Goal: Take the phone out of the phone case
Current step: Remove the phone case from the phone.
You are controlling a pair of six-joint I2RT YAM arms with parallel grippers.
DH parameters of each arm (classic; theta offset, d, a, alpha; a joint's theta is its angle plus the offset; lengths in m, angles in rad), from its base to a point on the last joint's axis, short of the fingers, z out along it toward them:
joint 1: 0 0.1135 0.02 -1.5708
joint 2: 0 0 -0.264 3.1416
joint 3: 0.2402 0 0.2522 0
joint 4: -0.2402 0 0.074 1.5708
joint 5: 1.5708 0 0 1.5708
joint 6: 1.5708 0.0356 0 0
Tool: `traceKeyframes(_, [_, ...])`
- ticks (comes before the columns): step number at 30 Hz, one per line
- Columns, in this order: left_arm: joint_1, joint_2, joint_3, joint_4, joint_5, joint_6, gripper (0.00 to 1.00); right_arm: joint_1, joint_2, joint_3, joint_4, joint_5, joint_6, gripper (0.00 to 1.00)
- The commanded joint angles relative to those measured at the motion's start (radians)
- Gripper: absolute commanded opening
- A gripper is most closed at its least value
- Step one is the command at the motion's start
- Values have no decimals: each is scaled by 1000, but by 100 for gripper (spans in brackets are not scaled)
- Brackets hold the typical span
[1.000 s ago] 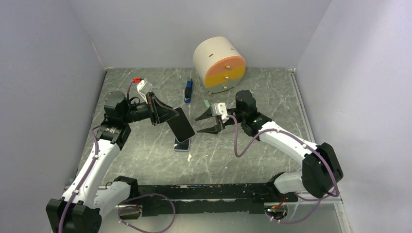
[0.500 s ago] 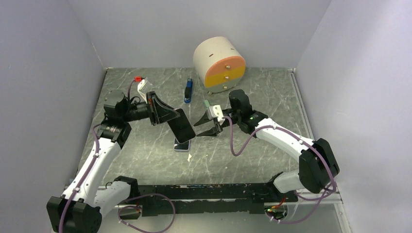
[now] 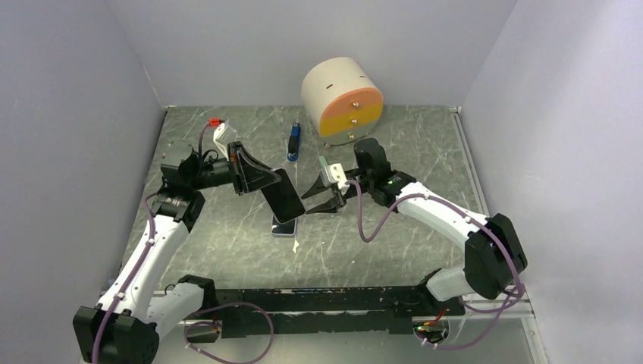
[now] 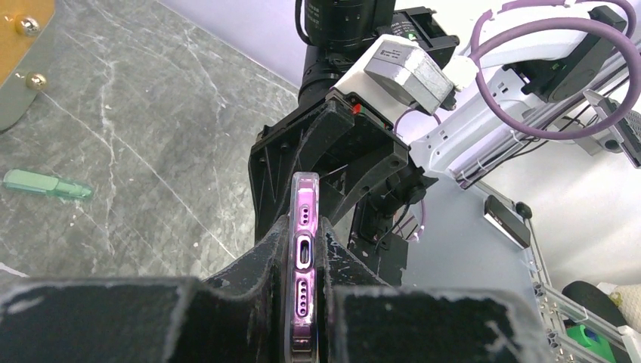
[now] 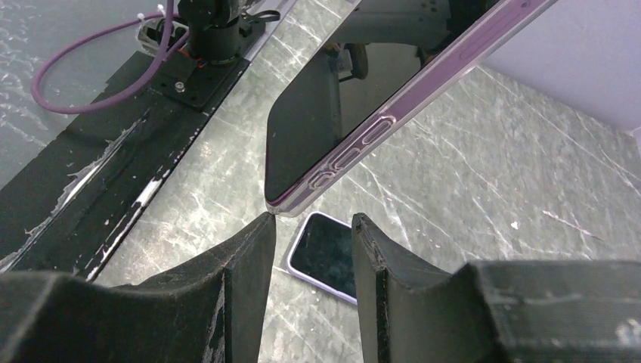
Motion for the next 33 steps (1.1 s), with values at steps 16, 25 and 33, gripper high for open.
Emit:
traceKeyframes(16, [1, -9, 43, 56, -9, -4, 3, 9, 13, 78, -48, -73, -62, 45])
traceKeyframes(25, [1, -9, 33, 89, -4, -35, 3, 12, 9, 79, -40, -65, -63, 45])
traceKeyframes(33, [-1, -2, 12, 169, 26, -138, 3, 11, 15, 111, -80, -36, -106, 34])
